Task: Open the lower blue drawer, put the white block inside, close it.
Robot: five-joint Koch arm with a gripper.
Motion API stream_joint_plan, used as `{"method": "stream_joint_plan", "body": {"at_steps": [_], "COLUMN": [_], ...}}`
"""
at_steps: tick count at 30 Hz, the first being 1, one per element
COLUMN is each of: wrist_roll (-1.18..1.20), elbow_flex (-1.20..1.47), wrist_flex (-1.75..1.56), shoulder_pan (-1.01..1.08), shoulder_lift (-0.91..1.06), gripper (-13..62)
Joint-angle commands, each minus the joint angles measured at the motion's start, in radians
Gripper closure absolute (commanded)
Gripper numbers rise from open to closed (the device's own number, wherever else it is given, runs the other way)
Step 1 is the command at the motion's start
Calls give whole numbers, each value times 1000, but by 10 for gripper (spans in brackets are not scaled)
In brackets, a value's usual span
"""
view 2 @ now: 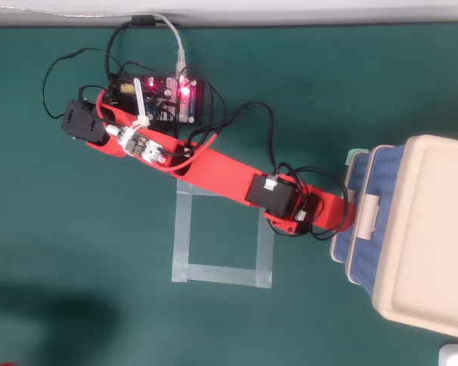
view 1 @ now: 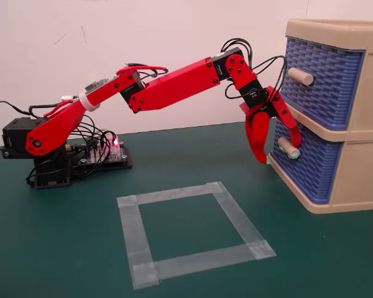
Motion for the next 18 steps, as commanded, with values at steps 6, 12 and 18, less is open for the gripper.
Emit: {"method": "stream_joint_plan", "body": {"at_steps": [6, 12, 18], "wrist_roll": [-18, -80, -528], "elbow_flex": [-38, 69, 761], "wrist_flex": [245, 660, 647], "shoulder_pan": [-28, 143, 548], "shoulder_lift": [236, 600, 1037], "gripper": [156, 157, 157]}}
